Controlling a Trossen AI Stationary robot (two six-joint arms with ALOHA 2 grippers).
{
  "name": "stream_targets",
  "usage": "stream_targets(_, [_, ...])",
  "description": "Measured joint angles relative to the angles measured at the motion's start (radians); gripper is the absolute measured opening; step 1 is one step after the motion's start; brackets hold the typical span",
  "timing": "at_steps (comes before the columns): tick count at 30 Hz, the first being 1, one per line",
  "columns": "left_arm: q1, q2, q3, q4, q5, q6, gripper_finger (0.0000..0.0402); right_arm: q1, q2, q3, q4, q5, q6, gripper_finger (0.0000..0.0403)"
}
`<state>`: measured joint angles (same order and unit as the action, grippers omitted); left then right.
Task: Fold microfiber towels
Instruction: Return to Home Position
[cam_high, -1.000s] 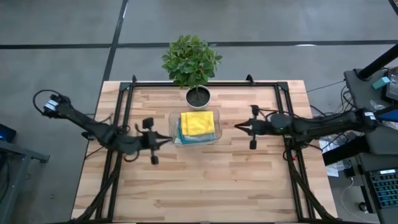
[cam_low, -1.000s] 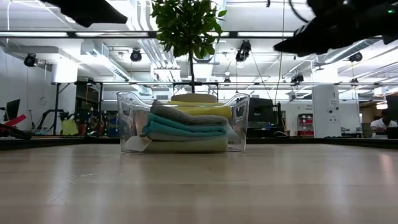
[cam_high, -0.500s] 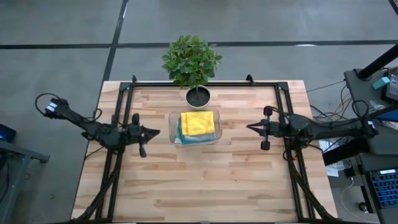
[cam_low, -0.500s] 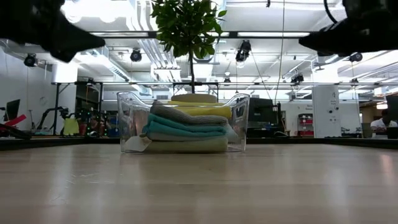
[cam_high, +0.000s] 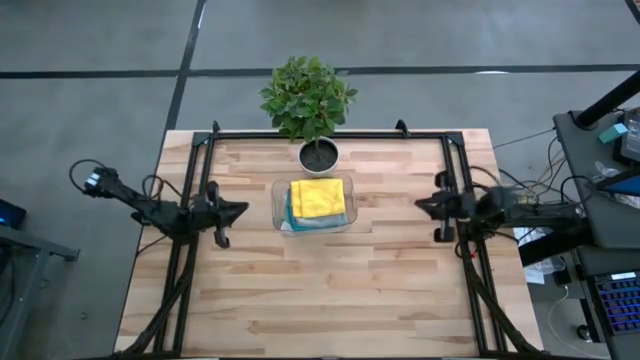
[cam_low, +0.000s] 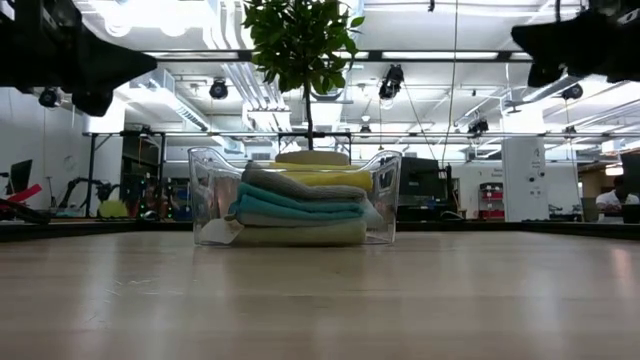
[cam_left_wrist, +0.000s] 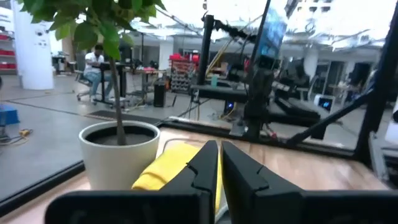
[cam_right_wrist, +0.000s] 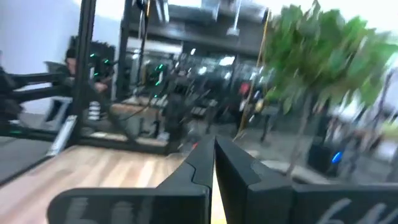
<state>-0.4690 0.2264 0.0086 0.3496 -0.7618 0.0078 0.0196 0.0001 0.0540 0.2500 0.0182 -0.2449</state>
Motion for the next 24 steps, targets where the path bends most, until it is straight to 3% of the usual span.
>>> stream_targets(10, [0.000, -0.024, -0.001, 0.009, 0.001, -0.001, 0.0006, 0.002, 0.030, -0.015, -0.207, -0.018, 0.393, 0.0009])
stream_targets(15, [0.000, -0.013, -0.002, 0.008, 0.001, -0.001, 0.0006, 0.002, 0.042, -0.012, -0.313, -0.020, 0.403, 0.0009])
stream_targets(24, [0.000, -0.012, -0.003, 0.008, 0.001, -0.001, 0.0006, 0.002, 0.054, -0.012, -0.314, -0.019, 0.391, 0.0009])
